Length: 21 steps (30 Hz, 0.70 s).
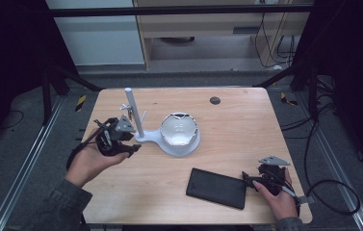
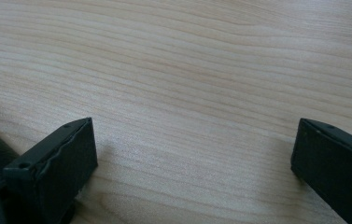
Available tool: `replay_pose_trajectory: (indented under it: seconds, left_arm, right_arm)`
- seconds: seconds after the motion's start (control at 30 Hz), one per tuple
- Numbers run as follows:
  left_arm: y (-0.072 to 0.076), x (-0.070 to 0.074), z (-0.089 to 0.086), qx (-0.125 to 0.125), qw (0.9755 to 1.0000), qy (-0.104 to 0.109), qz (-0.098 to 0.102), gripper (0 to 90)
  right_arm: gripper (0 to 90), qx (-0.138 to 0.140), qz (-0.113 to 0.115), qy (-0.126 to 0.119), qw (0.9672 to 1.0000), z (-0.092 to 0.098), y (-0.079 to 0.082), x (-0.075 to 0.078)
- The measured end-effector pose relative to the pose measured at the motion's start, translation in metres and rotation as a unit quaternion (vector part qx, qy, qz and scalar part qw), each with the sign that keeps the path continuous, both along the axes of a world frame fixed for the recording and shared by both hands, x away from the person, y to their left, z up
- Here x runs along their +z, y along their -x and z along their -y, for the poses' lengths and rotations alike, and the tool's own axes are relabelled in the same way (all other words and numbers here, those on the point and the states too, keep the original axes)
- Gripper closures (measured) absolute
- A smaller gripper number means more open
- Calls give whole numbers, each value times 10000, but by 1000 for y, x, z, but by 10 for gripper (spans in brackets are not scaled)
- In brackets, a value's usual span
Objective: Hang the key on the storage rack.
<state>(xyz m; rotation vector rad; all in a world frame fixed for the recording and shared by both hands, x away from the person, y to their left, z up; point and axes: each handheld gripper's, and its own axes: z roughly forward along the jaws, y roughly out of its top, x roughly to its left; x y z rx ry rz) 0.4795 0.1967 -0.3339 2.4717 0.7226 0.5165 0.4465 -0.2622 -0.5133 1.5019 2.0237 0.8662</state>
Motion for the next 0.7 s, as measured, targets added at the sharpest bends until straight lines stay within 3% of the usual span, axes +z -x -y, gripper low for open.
replay_pose_trajectory:
  seconds: [0.07, 0.27, 0.3, 0.33, 0.7]
  left_arm:
    - [1, -4, 3, -38, 10000, 12, -16, 533]
    - [6, -37, 28, -269, 9993, 59, -257, 520]
    - [6, -37, 28, -269, 9993, 59, -257, 520]
    - [7, -47, 34, -314, 9989, 87, -343, 521]
    - [13, -87, 55, -515, 9965, 199, -635, 555]
  right_arm:
    - [6, 0, 0, 1, 10000, 0, 0, 0]
    - [6, -1, -3, -2, 10000, 0, 0, 0]
    - [6, -1, -3, -2, 10000, 0, 0, 0]
    - [6, 0, -3, -1, 10000, 0, 0, 0]
    - [6, -12, -4, -5, 10000, 0, 0, 0]
